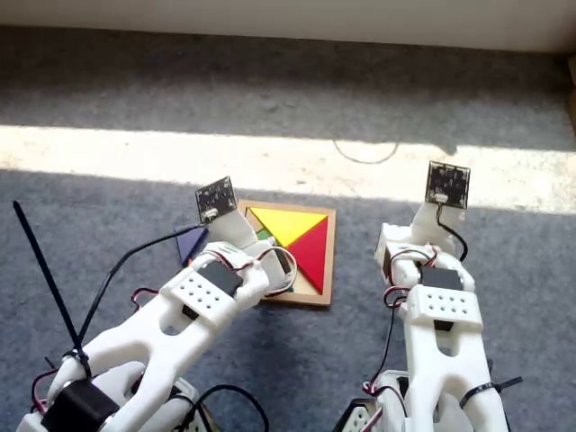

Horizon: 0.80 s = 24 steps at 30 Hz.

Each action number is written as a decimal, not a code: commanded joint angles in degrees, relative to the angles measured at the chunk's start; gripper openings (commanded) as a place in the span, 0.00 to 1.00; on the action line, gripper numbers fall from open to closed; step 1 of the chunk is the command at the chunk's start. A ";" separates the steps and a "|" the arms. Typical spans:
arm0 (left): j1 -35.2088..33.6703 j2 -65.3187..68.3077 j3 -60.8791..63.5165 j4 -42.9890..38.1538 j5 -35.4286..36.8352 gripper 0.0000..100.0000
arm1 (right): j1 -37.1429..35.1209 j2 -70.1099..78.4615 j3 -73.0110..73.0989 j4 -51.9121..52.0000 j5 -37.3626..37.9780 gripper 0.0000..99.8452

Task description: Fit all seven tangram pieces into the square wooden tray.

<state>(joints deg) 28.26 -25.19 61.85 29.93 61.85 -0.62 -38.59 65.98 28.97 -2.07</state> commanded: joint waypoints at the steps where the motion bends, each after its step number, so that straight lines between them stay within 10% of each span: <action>1: 1.01 3.30 -1.80 -2.02 -0.26 0.01 | 0.48 -1.98 -0.75 -1.27 -0.26 0.00; 24: -4.09 14.99 -15.16 -1.85 2.20 0.01 | 0.40 -1.98 -0.75 -1.27 -0.26 0.00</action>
<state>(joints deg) 24.75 -7.87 49.27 28.44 63.34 -0.62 -38.59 65.98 28.97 -2.07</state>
